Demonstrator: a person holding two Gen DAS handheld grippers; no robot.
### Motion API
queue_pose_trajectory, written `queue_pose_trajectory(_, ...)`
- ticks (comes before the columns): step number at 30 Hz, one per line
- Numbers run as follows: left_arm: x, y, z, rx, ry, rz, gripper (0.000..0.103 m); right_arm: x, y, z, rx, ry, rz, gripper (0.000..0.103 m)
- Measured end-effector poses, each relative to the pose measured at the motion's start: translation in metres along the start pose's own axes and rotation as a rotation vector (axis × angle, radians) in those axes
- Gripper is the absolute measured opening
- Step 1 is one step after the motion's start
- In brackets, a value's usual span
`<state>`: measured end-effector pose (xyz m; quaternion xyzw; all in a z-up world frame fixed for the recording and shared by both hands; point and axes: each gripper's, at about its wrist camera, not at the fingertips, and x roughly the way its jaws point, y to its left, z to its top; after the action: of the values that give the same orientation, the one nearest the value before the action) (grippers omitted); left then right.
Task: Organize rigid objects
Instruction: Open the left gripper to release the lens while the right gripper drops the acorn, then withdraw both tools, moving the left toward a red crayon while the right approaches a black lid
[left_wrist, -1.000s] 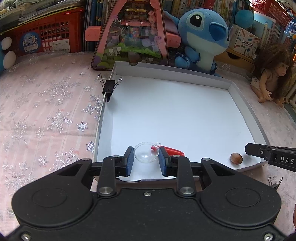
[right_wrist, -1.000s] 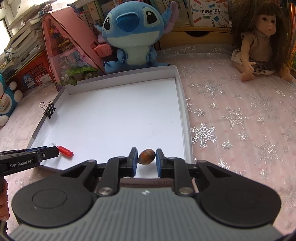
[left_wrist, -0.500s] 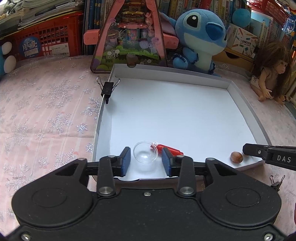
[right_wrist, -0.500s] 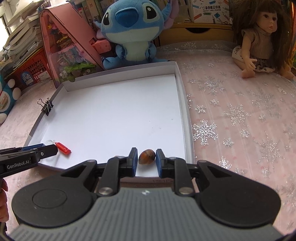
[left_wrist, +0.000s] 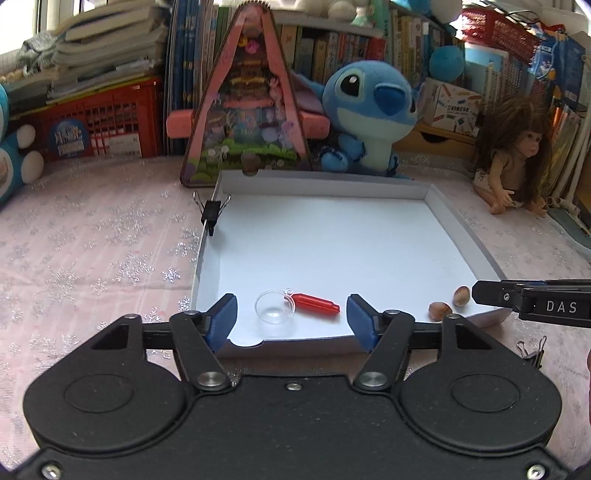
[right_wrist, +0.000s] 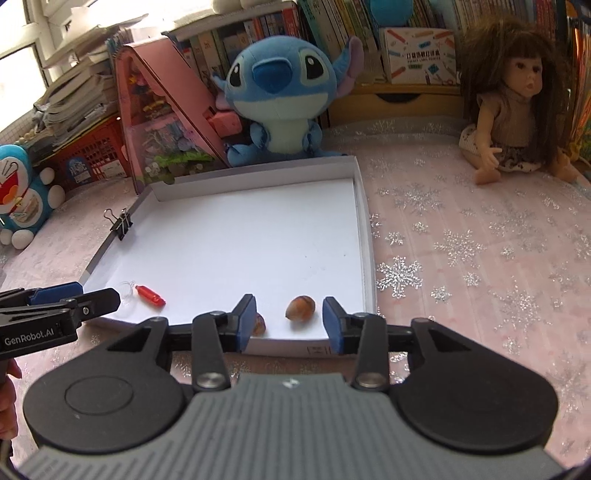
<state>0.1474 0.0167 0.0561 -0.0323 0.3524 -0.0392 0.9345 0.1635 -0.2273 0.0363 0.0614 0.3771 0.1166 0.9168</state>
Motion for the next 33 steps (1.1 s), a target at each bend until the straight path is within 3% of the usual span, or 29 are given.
queue_pose_trajectory(7,-0.032,-0.007,-0.024,0.017,-0.091,-0.023,0.076,-0.027,0.000,-0.024,-0.045,-0.101,0.019,0.064)
queue_pose_trajectory(14,-0.053,-0.007,-0.060,0.019,-0.126,-0.035,0.077,-0.046,0.004,-0.059,-0.131,-0.176,0.037,0.073)
queue_pose_trajectory(27,-0.077,0.005,-0.105,0.057,-0.155,0.004,0.079,-0.059,0.004,-0.108,-0.192,-0.229,0.069,0.075)
queue_pose_trajectory(28,-0.079,0.007,-0.107,0.060,-0.158,0.004,0.078,-0.061,0.004,-0.111,-0.197,-0.241,0.069,0.075)
queue_pose_trajectory(33,-0.085,0.012,-0.119,0.091,-0.137,-0.014,0.070,-0.073,0.000,-0.124,-0.216,-0.306,0.054,0.055)
